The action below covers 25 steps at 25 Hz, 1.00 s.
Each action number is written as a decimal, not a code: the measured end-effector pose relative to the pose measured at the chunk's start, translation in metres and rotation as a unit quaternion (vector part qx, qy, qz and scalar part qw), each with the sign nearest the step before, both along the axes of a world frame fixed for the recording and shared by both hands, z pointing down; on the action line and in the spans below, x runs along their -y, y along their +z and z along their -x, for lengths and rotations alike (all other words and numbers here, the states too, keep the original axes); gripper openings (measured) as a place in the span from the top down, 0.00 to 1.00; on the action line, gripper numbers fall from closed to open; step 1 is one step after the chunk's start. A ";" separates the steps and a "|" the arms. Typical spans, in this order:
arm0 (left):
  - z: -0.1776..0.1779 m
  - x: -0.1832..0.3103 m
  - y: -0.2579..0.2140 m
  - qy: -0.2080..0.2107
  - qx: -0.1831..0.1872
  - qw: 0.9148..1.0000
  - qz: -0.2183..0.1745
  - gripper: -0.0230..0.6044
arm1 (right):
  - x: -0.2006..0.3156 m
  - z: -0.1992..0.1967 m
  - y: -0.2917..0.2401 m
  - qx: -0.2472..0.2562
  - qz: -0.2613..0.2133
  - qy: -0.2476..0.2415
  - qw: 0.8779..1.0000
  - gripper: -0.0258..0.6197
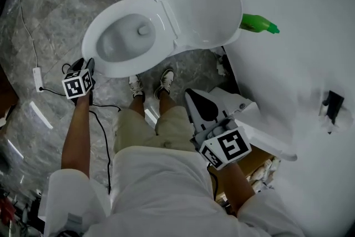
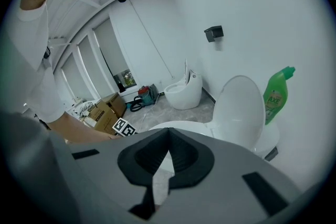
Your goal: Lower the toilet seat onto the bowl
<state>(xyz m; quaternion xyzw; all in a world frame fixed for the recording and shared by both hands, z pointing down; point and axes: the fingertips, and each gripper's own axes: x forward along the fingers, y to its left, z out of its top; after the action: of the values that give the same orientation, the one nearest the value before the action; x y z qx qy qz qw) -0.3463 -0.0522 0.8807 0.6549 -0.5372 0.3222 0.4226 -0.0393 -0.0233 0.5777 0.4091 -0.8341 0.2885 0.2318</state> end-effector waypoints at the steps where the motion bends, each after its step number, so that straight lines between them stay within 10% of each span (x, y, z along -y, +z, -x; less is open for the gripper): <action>1: 0.001 0.000 0.008 0.005 0.004 1.000 0.003 0.69 | 0.001 0.003 0.007 0.003 0.003 -0.005 1.000 0.96; 25: 0.017 -0.009 0.129 0.054 0.084 0.992 0.078 0.72 | 0.012 -0.005 0.125 -0.011 0.062 -0.023 0.998 0.96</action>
<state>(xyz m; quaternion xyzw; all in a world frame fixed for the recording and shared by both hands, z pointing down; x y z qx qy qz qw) -0.3637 -0.0428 1.0100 0.6187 -0.5083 0.4388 0.4078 -0.0342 -0.0357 0.7029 0.3780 -0.8210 0.3296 0.2727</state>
